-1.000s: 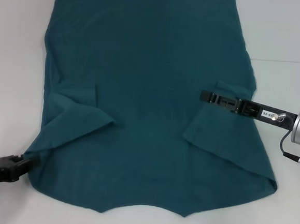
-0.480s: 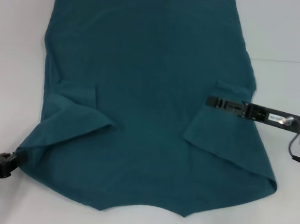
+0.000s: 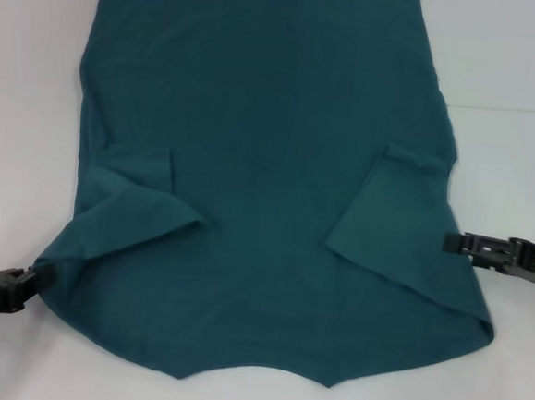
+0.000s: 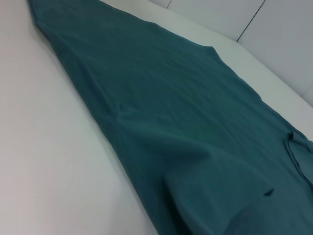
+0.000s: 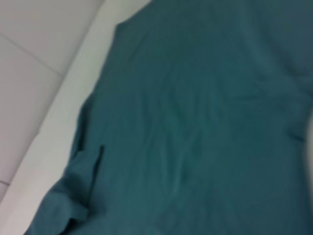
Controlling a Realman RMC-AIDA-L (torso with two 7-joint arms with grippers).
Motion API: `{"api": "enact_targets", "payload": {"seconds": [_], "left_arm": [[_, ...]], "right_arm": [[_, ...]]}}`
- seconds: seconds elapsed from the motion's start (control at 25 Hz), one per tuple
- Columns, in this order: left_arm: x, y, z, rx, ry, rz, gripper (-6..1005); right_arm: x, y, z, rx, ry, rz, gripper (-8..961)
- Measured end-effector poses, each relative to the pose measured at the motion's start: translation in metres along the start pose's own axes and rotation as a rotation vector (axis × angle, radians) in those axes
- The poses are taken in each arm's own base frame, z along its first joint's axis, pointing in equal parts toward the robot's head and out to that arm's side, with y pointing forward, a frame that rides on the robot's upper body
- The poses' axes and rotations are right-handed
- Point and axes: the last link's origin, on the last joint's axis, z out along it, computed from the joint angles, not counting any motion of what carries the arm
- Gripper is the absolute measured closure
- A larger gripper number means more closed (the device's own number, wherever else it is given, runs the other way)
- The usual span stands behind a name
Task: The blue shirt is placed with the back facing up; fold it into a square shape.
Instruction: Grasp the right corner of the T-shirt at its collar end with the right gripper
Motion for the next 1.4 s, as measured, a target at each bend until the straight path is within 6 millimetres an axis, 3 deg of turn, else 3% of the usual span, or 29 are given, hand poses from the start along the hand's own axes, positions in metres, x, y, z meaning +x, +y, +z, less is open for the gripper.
{"api": "enact_targets", "payload": {"seconds": [0.24,0.84,1.4], "left_arm": [[0.002,0.002,0.004,-0.009,0.004,-0.003,991],[0.009,0.004,0.009,-0.019,0.019,0.005,991],[0.013,0.005,0.011,-0.024,0.024,0.011,990]], "right_arm": [[0.009,-0.013,-0.011,0.05,0.031,0.055,33],[0.021,-0.017,-0.011,0.07,0.074,0.078,34],[0.028,0.004,-0.001,-0.041,0.142,0.069,35]]}}
